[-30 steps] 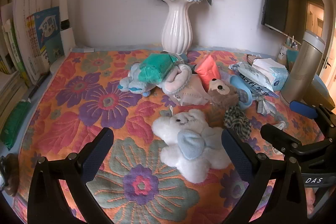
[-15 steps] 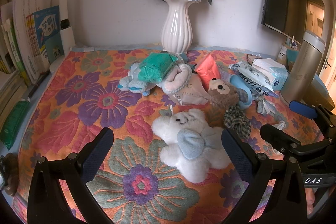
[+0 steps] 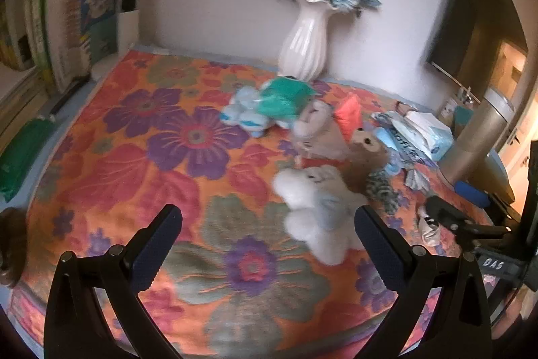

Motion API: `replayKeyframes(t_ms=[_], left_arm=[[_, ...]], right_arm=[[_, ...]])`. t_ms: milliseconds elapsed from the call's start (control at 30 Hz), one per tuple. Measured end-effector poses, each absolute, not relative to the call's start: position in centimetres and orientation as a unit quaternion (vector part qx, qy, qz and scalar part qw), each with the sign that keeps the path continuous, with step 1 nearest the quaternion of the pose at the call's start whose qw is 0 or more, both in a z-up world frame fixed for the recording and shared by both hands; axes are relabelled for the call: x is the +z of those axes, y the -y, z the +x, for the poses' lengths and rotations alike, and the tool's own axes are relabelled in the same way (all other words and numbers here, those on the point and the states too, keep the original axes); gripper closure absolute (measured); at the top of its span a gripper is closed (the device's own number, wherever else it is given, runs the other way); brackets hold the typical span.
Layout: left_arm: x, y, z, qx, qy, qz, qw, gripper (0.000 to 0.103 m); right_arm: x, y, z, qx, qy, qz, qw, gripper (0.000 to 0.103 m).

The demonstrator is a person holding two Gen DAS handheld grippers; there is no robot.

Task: Organize soft objects
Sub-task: 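Grasp the white plush bear with the left tool while the right grasps the white cloth bundle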

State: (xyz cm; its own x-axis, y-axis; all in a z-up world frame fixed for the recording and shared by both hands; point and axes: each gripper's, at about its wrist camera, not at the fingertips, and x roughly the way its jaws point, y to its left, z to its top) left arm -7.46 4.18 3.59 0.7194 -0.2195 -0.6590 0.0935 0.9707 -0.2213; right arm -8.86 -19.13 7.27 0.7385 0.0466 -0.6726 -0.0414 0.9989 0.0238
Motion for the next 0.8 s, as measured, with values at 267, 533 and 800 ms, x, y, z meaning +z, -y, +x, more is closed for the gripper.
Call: replayKeyframes(t_ms=[267,533,800], left_arm=[[3.2,-0.6,-5.3,-0.127,-0.411,-0.064,0.9,0.001],[1.7,1.4,-3.8,-0.125,-0.438,-0.054,0.889,0.004],[0.9,1.0,-3.6,-0.165,-0.452,-0.09,0.872,0.053]], right_arm=[[6.8,24.0,-10.0,0.04,-0.403,0.071,0.911,0.0],[5.0,24.2,-9.4,0.037,-0.459,0.08,0.884,0.005],[3.9,22.3,-8.2,0.037,-0.465,0.043,0.884,0.048]])
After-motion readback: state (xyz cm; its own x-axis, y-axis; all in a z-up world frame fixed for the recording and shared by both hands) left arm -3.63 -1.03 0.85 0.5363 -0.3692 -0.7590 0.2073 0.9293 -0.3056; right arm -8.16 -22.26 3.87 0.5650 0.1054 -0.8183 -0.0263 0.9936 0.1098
